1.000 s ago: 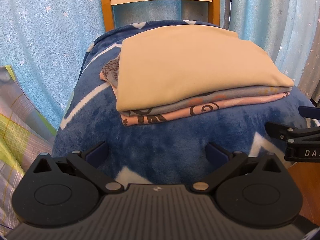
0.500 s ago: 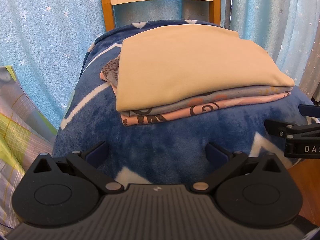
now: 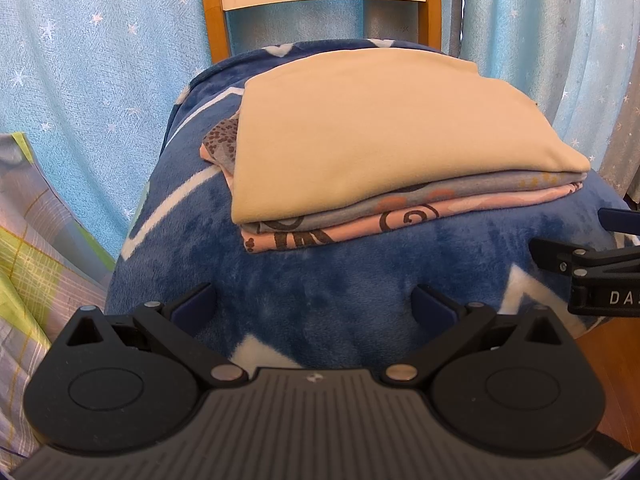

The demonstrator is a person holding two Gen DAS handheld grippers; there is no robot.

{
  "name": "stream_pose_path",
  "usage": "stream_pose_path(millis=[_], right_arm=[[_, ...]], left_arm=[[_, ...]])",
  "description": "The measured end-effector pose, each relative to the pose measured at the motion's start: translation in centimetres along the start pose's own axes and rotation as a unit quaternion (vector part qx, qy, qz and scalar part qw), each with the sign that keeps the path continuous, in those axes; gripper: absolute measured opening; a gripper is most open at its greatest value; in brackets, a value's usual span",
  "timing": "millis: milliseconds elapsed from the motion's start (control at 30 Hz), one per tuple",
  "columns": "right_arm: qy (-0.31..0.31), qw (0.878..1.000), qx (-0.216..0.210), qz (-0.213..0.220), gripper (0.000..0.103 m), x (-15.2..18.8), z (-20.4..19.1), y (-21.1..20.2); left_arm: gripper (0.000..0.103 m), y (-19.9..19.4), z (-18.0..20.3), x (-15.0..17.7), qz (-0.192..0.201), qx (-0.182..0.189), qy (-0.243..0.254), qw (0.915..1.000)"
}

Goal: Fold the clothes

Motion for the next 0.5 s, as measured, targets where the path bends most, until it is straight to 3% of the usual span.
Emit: stream_pose_path(millis=[367,500], right_arm=[[0.026,1.0,-0.009,0.008,0.103,-0.78,0.67,-0.11],[0.007,1.0,0.0,0.013,0.103,-0.86,0.19,0.12]], left_arm=[[0.103,-0.02,0.02,-0.49,0.017,-0.004,-0.004,0.9998],[0.103,-0.09,-0.15,-0.36,0.023,0.001,-0.008,0.9997]])
Point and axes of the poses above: each gripper's, at about its wrist camera, not at the fingertips, and y roughly the way its jaws point, z to its right, x to its underside, the point moved 3 cm from there along y, roughly the way its jaws point, and after that the axes turned 6 degrees about y, right-handed, at the moved point
